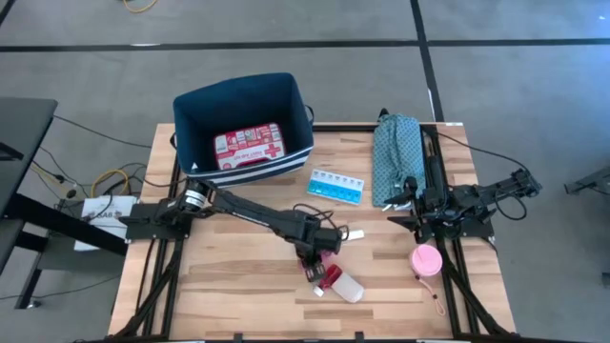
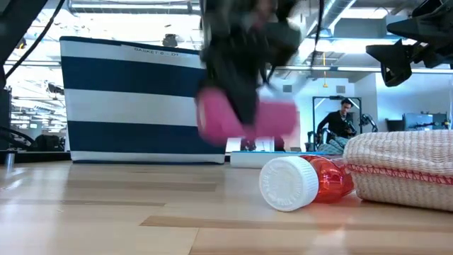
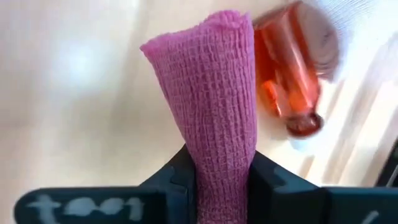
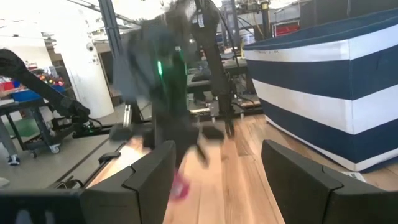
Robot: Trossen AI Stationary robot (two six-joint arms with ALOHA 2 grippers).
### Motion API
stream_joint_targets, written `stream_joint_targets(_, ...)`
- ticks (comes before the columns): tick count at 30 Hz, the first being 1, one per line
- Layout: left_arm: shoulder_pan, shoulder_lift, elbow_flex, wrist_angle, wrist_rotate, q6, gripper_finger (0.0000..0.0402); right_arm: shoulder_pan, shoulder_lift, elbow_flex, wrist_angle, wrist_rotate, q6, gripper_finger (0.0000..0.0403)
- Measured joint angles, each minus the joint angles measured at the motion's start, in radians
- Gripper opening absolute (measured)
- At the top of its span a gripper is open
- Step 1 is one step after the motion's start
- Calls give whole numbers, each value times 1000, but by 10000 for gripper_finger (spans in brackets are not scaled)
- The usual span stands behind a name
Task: Pick & place medical supplies in basket/bin
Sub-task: Put the pink bandage into the blue bin
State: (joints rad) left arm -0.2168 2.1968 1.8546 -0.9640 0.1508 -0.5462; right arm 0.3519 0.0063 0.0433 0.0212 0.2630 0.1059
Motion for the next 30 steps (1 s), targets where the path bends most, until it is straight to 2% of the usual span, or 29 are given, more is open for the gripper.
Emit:
stream_joint_targets(4,1,-2,262,-393,-222,29,61,0,0,0,-13,0,0,234)
stream_joint_targets(7,1,-3,466,-594,-393,23,61,0,0,0,-16,0,0,234)
stream_joint_targets(8,-1,-11,503,-612,-466,25,62,0,0,0,-14,0,0,234)
stream_joint_targets(11,12,-151,409,-558,-635,68,70,0,0,0,-15,0,3,234)
stream_joint_targets(15,81,-275,376,-622,-852,-54,65,0,0,0,-15,0,26,234)
stream_joint_targets(17,127,-326,368,-597,-922,-73,62,0,0,0,-21,0,24,234)
stream_joint_targets(23,325,-401,366,-607,-937,-70,70,0,0,0,-20,0,21,234)
stream_joint_targets(27,462,-394,366,-608,-881,-29,72,0,0,0,-20,0,19,234)
stream_joint_targets(30,546,-348,366,-607,-793,-6,74,0,0,0,-19,0,19,234)
